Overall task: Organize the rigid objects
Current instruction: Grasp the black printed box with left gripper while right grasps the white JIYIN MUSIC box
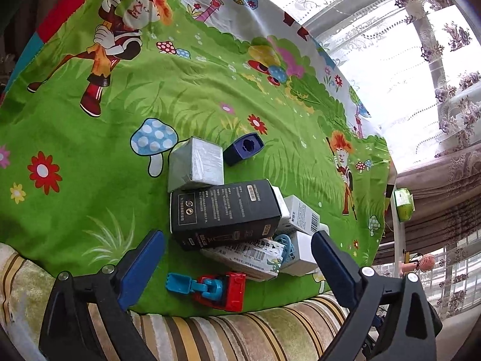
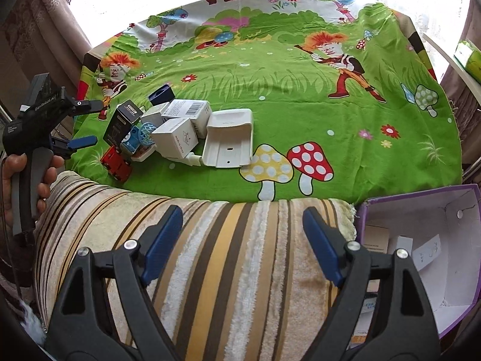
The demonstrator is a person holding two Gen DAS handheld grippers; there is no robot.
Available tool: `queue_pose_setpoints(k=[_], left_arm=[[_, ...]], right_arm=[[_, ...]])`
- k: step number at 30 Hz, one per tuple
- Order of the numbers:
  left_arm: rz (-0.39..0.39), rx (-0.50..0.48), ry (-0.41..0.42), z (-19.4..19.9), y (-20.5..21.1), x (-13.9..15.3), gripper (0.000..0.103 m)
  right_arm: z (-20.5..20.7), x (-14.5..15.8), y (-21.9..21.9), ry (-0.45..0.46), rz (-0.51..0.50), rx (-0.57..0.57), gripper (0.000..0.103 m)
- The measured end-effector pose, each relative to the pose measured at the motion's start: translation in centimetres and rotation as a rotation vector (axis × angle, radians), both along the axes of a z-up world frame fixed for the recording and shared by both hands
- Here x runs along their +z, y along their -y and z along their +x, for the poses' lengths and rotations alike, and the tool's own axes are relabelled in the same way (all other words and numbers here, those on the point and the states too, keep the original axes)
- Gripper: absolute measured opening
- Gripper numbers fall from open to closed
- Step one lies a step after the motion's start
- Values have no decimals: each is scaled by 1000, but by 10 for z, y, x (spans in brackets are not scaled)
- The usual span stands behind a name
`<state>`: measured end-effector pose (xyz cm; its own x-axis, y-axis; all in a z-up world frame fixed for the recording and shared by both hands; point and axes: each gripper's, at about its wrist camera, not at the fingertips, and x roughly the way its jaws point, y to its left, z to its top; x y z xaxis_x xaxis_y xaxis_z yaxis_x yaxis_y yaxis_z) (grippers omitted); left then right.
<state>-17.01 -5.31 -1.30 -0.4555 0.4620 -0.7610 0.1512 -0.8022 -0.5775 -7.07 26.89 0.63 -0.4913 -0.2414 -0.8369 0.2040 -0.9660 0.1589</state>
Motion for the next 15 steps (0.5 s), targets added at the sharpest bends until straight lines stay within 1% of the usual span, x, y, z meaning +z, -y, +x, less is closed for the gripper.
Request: queue_pose_setpoints(k=[7, 11, 15], left_arm=[[12, -24, 23, -15, -1, -5, 103], [3, -23, 57, -21, -3, -13, 103], [6, -28, 78, -23, -5, -20, 103]], right_arm=[[-19, -1, 39, -6, 14, 71, 84], [-33, -6, 55, 4, 17, 72, 84], [-45, -9, 72, 6, 56, 88, 84]])
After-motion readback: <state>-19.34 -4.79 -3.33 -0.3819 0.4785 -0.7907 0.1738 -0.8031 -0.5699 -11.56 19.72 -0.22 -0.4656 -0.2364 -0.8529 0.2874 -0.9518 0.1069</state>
